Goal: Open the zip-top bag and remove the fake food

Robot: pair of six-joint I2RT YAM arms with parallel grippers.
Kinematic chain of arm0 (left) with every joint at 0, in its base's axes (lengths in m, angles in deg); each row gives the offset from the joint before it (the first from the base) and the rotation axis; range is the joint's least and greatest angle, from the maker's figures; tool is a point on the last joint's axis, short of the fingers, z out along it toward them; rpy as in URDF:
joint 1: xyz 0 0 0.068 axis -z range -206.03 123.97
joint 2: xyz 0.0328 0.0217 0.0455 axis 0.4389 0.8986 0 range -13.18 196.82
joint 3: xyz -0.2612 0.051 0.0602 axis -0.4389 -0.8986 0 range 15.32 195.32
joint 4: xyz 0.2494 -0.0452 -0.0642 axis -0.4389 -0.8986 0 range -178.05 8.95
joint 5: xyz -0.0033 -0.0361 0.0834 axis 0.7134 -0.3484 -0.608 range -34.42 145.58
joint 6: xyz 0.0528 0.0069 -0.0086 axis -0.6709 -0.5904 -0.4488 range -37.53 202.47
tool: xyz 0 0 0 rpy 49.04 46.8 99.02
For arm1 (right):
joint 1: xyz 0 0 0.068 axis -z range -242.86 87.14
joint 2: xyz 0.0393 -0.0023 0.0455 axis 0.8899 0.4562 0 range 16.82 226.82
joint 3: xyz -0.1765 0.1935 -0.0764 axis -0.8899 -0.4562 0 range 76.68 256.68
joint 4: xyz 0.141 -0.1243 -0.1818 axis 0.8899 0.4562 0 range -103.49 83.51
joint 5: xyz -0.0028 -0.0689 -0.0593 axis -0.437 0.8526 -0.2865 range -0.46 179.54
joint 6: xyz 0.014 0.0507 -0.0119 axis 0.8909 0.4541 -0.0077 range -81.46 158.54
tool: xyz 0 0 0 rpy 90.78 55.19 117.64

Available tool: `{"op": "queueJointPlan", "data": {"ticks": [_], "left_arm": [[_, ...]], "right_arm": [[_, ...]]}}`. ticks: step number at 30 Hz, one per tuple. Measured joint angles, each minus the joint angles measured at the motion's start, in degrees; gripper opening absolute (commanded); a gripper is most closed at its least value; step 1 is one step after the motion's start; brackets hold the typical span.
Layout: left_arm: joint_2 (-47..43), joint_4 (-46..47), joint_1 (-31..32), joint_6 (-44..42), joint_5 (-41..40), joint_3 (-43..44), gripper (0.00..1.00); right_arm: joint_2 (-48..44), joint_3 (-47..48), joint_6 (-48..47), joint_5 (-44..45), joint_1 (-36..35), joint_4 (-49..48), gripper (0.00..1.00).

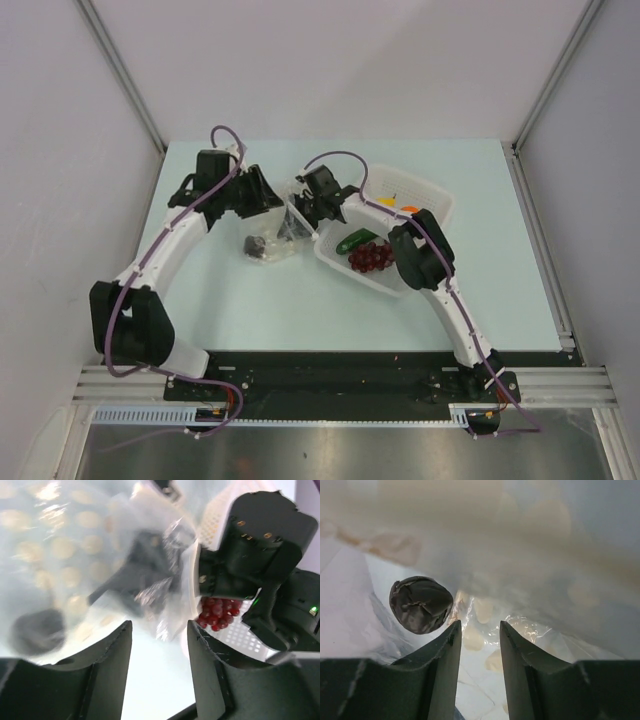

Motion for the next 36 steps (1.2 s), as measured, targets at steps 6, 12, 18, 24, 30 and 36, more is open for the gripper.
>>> {"op": "queueJointPlan", "data": {"ticks": [6, 12, 18, 24, 30, 36], "left_arm": [[-8.1, -4.4, -6.0, -0.8, -8.2, -1.2, 0.09], [-4.9, -4.3, -11.7, -0.3, -11.2, -7.1, 0.0], [6.7, -4.4, -13.0, -0.7, -11.8, -8.0, 0.0], [10.2, -2.2, -13.1, -0.9, -10.3, -8.6, 0.0], [12.1, -1.2, -13.3, -0.9, -10.4, -7.5, 0.0], [17.7, -0.2, -13.3, -1.0, -10.7, -2.8, 0.0]], "right_arm": [[0.0, -0.1, 0.2, -1.4, 1.0, -1.6, 0.5], [0.0, -0.1, 0.1, -2.9, 0.9, -2.0, 0.55], [0.0, -0.1, -0.1, -4.8, 0.4, -2.6, 0.61], [0.0, 0.0, -0.2, -5.9, -0.2, -2.7, 0.64], [0.0, 0.5, -0.3, -5.9, -0.2, -2.8, 0.66], [0.4, 1.6, -0.3, -6.1, -0.2, -2.7, 0.7]]}}
